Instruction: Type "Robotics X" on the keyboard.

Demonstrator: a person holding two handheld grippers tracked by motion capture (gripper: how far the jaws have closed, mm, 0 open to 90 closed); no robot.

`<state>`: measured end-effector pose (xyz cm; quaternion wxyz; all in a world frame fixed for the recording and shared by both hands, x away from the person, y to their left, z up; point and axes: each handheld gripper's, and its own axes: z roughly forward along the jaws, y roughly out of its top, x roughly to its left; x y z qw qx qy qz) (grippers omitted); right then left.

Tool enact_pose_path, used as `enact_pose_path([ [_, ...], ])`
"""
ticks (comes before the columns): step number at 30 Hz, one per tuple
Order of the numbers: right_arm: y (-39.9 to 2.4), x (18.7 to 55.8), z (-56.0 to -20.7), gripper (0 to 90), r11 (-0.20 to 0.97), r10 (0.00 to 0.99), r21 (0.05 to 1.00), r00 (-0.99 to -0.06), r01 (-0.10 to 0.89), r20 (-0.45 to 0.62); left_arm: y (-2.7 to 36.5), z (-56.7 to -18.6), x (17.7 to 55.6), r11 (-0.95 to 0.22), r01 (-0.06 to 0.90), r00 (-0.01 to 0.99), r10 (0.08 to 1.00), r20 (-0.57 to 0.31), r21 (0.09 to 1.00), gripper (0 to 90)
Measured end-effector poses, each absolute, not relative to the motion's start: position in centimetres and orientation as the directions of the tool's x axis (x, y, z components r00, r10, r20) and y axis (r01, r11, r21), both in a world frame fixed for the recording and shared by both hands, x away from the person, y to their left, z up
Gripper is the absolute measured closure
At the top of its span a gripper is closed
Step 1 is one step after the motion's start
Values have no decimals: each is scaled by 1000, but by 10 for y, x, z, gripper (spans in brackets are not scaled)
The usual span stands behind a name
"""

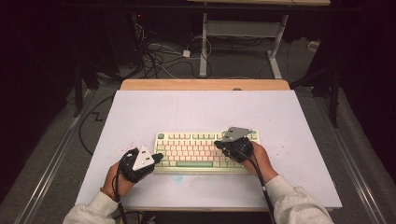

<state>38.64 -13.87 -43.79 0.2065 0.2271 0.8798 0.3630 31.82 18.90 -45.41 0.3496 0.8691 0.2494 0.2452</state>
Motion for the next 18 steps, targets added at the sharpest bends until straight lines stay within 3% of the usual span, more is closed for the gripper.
enact_pose_path([
  [18, -117, 394, -449, 900, 697, 522, 670, -821, 256, -230, 189, -455, 317, -637, 263, 763, 597, 249, 724, 851],
])
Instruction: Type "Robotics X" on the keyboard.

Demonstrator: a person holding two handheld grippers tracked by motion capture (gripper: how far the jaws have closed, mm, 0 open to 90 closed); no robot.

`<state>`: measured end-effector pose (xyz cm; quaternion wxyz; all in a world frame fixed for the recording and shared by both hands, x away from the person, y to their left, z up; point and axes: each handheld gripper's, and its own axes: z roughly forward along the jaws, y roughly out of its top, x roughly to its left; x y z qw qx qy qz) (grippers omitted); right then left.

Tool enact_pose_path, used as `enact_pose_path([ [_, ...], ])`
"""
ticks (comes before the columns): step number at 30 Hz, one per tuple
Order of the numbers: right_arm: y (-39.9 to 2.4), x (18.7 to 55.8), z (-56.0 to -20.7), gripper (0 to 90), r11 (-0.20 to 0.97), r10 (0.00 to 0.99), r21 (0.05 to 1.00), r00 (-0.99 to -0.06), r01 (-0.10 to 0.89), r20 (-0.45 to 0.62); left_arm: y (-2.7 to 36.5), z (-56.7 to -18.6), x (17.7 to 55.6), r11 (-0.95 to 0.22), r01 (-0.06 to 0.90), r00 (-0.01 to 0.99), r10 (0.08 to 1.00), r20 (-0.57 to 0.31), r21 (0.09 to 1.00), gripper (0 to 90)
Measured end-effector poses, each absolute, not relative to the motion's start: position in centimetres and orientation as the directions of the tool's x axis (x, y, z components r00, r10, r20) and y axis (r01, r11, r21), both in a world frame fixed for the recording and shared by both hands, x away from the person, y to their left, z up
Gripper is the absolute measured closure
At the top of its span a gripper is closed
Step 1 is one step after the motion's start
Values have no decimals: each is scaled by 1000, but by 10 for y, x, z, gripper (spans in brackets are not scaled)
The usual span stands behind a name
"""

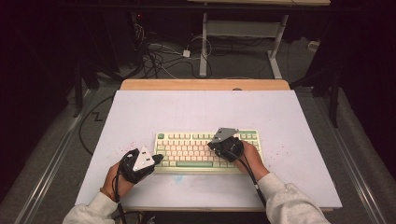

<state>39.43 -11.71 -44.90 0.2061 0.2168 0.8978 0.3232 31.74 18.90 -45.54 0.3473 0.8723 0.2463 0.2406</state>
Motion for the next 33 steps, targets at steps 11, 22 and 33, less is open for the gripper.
enact_pose_path([
  [11, -128, 384, -436, 900, 633, 547, 736, -812, 241, -204, 188, -455, 318, -637, 263, 762, 597, 249, 724, 851],
  [22, -143, 369, -423, 900, 579, 562, 790, -801, 204, -205, 189, -453, 317, -633, 257, 756, 602, 256, 730, 852],
  [33, -159, 355, -415, 860, 552, 576, 815, -787, 177, -219, 188, -451, 315, -633, 250, 756, 601, 261, 733, 853],
])
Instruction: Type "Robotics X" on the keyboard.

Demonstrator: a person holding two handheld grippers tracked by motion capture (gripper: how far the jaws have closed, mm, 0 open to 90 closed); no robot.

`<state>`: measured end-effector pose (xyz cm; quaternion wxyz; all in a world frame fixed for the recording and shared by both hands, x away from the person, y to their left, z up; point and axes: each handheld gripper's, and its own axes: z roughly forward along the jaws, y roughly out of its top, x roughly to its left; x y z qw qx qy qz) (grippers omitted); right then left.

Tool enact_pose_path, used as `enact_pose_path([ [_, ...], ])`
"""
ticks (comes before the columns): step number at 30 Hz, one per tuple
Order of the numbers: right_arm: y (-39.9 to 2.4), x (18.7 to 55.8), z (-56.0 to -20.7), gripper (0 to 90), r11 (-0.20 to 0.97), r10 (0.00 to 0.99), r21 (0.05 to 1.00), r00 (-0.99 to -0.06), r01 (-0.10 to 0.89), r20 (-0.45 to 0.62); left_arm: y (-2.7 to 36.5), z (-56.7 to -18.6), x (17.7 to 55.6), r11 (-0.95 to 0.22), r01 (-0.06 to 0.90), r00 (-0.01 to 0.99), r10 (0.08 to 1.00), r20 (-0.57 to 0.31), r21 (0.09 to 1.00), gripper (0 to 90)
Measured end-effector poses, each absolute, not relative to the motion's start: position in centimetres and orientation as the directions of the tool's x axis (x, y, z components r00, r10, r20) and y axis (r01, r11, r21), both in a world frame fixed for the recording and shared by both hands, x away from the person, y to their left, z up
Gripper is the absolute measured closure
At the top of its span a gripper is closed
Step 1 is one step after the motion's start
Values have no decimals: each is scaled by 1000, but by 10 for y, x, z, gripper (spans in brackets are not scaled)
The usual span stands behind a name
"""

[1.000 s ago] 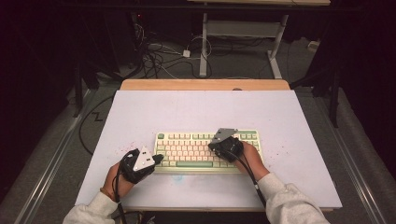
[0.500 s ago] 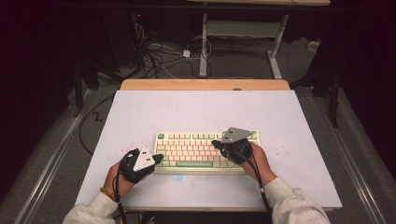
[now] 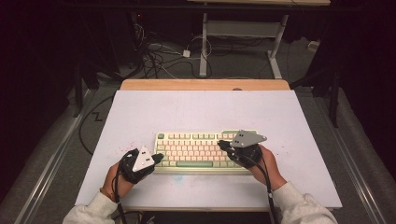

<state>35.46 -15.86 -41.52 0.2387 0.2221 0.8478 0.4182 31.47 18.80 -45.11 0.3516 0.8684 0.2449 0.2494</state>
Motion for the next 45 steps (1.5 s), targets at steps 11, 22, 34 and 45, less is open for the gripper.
enact_pose_path([
  [11, -171, 348, -413, 821, 534, 589, 828, -778, 169, -221, 187, -449, 314, -629, 244, 758, 599, 260, 738, 852],
  [22, -179, 343, -414, 676, 522, 601, 839, -766, 157, -231, 187, -445, 312, -614, 244, 763, 600, 243, 751, 854],
  [34, -194, 332, -413, 286, 483, 621, 867, -747, 125, -238, 186, -437, 310, -596, 258, 772, 600, 209, 760, 855],
  [45, -208, 323, -418, 205, 472, 663, 873, -702, 124, -259, 170, -433, 314, -609, 263, 797, 574, 187, 749, 855],
])
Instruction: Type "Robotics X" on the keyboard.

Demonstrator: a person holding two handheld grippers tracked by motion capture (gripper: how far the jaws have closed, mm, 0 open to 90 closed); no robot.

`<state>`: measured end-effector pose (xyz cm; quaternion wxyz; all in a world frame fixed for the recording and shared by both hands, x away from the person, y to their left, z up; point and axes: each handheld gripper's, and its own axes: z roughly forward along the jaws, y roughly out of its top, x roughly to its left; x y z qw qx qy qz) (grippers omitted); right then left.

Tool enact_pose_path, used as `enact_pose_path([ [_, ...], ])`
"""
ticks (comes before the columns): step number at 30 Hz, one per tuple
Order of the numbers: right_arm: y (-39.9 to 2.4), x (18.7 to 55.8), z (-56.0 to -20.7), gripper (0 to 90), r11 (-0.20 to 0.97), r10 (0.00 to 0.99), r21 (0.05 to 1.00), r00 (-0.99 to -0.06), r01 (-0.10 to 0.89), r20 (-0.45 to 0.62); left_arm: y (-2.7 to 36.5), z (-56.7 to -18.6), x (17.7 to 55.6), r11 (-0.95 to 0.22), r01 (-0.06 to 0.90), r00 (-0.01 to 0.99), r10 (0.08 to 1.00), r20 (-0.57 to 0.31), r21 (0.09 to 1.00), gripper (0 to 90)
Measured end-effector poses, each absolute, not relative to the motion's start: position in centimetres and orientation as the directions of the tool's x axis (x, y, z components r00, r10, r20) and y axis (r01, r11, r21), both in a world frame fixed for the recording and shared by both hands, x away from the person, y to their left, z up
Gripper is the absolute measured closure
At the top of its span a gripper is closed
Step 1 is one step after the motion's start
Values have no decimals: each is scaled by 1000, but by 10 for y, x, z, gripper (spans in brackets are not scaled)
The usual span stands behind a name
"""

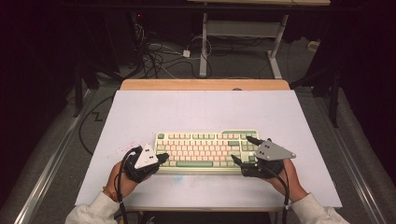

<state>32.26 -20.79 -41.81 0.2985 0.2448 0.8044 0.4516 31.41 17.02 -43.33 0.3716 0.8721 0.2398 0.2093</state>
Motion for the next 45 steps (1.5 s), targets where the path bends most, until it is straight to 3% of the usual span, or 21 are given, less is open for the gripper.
enact_pose_path([
  [25, -228, 306, -430, 212, 499, 679, 855, -676, 140, -286, 109, -438, 344, -687, 240, 880, 453, 146, 686, 853],
  [45, -227, 307, -433, 220, 514, 667, 847, -685, 138, -293, 89, -446, 358, -724, 235, 890, 428, 156, 648, 852],
])
